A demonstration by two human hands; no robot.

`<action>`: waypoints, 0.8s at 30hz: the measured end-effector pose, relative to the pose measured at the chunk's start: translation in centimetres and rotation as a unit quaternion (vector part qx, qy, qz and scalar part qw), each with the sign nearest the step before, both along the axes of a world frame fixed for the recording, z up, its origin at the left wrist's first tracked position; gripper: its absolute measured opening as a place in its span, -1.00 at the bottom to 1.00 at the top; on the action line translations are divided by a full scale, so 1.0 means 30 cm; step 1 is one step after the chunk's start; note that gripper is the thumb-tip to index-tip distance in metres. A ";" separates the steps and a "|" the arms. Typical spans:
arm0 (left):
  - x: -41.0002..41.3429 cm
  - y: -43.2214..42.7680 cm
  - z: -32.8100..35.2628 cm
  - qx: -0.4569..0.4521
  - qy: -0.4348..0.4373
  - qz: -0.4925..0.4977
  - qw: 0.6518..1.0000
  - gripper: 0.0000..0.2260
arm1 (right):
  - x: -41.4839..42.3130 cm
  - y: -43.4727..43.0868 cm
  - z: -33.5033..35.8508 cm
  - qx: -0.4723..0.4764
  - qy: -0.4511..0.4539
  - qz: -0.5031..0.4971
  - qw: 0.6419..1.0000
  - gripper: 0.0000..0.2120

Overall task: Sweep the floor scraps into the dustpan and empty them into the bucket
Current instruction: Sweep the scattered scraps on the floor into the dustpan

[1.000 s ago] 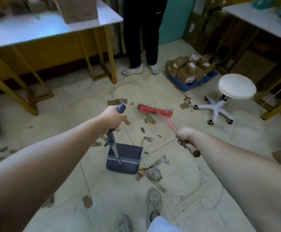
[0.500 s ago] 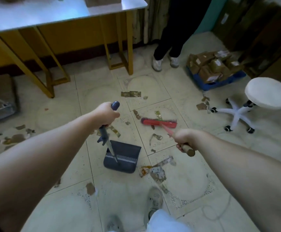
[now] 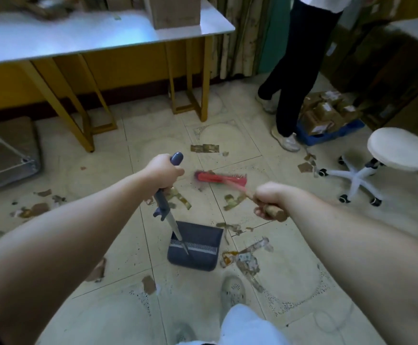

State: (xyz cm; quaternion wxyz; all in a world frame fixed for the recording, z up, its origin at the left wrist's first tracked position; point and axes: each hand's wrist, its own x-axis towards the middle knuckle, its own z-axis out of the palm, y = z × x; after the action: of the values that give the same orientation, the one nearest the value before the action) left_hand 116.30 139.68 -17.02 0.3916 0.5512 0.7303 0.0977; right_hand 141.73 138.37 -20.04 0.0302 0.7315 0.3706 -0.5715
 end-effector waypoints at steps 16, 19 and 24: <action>-0.066 0.452 -0.019 -0.012 -0.033 0.134 0.990 -0.90 | -0.098 0.691 -0.130 0.114 -0.046 0.033 0.992 -0.79; -0.072 0.518 -0.024 -0.012 -0.025 0.140 0.990 -0.92 | -0.106 0.813 -0.168 0.112 -0.032 0.018 0.993 -0.77; -0.097 0.583 -0.024 -0.004 -0.008 0.140 0.990 -0.89 | -0.131 0.913 -0.215 0.066 0.001 0.016 0.998 -0.69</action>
State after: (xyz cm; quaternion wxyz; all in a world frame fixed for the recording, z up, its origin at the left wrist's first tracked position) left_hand 113.38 157.17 -17.75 0.3822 0.4415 0.7972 0.1531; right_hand 137.81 165.77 -26.50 -0.0093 0.7251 0.4190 -0.5465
